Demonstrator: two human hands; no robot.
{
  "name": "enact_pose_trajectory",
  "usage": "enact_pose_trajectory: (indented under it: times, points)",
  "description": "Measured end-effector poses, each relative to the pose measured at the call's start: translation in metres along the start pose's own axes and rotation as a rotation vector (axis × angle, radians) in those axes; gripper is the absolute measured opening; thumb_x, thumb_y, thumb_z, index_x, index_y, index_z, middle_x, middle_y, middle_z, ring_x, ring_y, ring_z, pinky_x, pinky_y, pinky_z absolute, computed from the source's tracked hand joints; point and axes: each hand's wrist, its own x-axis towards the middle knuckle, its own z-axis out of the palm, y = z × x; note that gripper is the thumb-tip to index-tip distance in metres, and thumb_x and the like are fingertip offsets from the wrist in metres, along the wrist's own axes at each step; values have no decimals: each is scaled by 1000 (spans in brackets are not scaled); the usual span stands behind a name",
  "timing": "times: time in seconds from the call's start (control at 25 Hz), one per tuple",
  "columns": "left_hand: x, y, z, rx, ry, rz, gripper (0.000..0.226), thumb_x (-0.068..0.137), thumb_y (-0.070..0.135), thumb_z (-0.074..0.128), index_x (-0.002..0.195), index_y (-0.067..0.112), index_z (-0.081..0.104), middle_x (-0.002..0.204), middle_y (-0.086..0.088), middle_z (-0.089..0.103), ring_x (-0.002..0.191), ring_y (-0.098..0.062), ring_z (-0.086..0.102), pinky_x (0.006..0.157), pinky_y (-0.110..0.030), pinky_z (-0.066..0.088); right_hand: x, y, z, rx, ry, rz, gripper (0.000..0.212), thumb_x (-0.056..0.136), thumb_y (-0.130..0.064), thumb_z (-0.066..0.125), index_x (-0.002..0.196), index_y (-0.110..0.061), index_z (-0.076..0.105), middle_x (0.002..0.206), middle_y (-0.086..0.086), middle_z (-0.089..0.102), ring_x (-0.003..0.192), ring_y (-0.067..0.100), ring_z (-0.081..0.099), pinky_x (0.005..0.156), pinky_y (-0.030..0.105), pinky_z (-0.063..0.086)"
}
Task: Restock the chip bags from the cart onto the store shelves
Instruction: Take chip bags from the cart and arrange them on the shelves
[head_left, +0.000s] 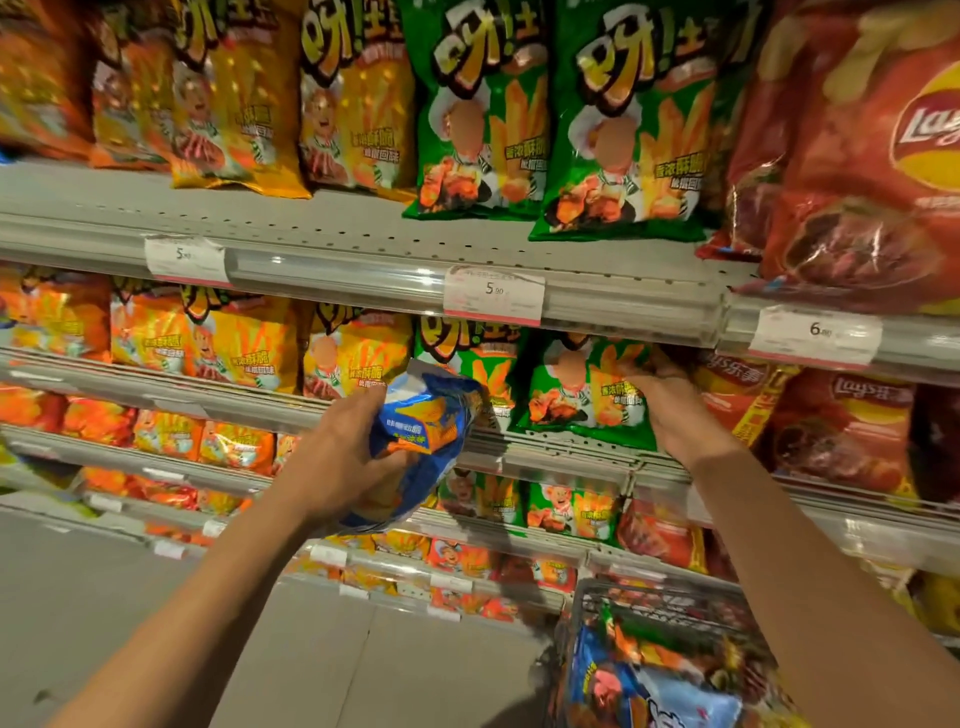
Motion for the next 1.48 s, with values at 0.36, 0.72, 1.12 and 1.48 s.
enact_pose_trajectory:
  times: [0.36, 0.72, 1.12, 1.48]
  points:
    - [-8, -4, 2, -176, -17, -37, 39, 86, 23, 78, 115, 33, 54, 109, 11, 67, 97, -3, 64, 78, -19, 54, -15, 17, 2, -488, 185, -22, 37, 96, -32, 68, 127, -17, 58, 110, -2, 64, 100, 17, 56, 86, 30, 44]
    - [-28, -71, -26, -659, 15, -145, 43, 81, 24, 84, 115, 36, 60, 104, 17, 75, 92, -4, 72, 72, -19, 58, -83, 17, 80, -833, 567, -555, 45, 90, -7, 68, 128, 13, 56, 122, 32, 58, 118, 50, 52, 106, 58, 36]
    - [-98, -242, -180, -637, 215, -152, 43, 82, 8, 81, 112, 31, 59, 102, 11, 73, 90, 4, 68, 77, -13, 51, -126, 34, 329, -609, 323, -552, 35, 93, -14, 62, 126, -2, 60, 120, 17, 60, 113, 36, 57, 104, 47, 45]
    - [-149, -394, -302, -495, 444, -278, 49, 80, 13, 83, 123, 23, 61, 113, 6, 73, 105, -11, 68, 96, -35, 53, -115, 45, 585, -552, -224, -399, 36, 98, -11, 63, 134, -13, 59, 133, 3, 62, 122, 24, 60, 107, 45, 47]
